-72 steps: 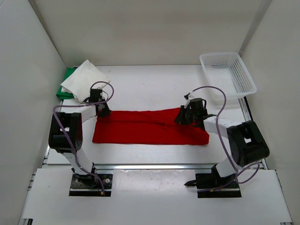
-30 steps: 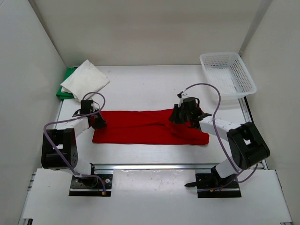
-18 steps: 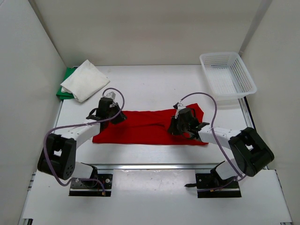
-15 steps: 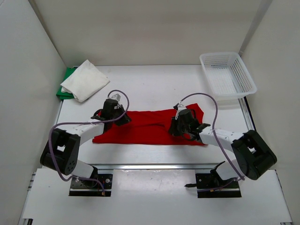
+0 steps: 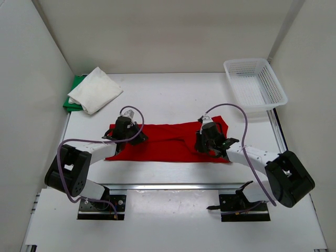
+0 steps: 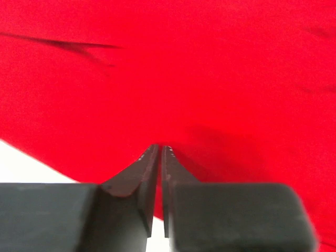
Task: Fold and stack the t-shirts
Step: Fold the other side of the tshirt into a rectangle
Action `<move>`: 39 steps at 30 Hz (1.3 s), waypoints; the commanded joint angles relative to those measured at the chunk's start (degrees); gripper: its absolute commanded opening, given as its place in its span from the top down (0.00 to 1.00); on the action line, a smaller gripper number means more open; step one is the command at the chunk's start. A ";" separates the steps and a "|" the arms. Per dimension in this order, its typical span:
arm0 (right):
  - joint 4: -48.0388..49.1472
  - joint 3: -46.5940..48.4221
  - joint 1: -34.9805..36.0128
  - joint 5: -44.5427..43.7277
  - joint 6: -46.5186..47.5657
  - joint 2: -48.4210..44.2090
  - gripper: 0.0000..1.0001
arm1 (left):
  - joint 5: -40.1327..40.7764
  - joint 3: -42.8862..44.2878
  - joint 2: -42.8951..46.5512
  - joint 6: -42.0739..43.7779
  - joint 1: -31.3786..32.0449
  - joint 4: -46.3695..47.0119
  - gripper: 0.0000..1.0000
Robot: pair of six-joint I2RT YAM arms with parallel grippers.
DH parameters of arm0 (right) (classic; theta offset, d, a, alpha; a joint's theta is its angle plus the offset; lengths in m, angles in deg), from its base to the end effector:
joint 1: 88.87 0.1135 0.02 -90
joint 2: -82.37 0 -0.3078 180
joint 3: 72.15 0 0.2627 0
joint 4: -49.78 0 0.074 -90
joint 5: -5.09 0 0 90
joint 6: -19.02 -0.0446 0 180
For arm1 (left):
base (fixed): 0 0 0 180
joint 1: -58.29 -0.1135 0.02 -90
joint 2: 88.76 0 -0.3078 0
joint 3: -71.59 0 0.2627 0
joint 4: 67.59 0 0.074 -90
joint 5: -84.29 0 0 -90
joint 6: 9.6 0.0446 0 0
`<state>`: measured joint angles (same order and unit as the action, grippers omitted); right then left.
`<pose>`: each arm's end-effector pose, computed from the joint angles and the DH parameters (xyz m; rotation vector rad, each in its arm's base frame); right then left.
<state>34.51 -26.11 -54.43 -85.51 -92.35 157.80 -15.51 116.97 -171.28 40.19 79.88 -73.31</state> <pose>0.2112 0.1443 0.1991 -0.2677 2.3834 0.4577 0.2537 -0.1085 0.1798 -0.3024 2.4049 -0.7208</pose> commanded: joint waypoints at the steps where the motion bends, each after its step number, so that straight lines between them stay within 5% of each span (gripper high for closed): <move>1: 0.91 -0.14 -1.74 -0.01 -0.69 1.28 0.98 | -1.62 0.94 1.67 -1.10 -0.84 3.85 0.95; 7: -2.32 0.47 0.20 2.27 -0.43 -0.28 1.00 | -5.65 1.66 -3.16 -3.46 -6.01 6.48 0.96; 12: 1.80 0.38 -9.10 3.15 -2.98 -6.27 0.96 | -11.02 -1.59 -6.07 -9.00 -12.44 13.25 0.97; 17: 7.68 4.16 -20.80 4.38 -2.63 0.39 0.73 | -8.66 0.24 -4.32 -8.75 -11.57 12.38 0.95; 21: 12.26 3.72 -29.67 6.92 -5.17 4.88 0.68 | -9.27 1.30 -6.15 -9.98 -12.09 13.69 0.95; 35: 20.08 8.20 -34.35 14.31 -8.16 16.40 0.68 | -10.24 -1.24 -10.56 -10.86 -15.43 16.68 0.96; 39: 20.26 9.44 -35.74 13.96 -8.25 19.12 0.93 | -10.59 -2.47 -10.73 -11.21 -16.92 17.30 0.97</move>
<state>51.06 -18.61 -88.75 -71.92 -99.82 175.60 -25.11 115.88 -183.22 29.26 64.23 -58.01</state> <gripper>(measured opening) 0.097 0.083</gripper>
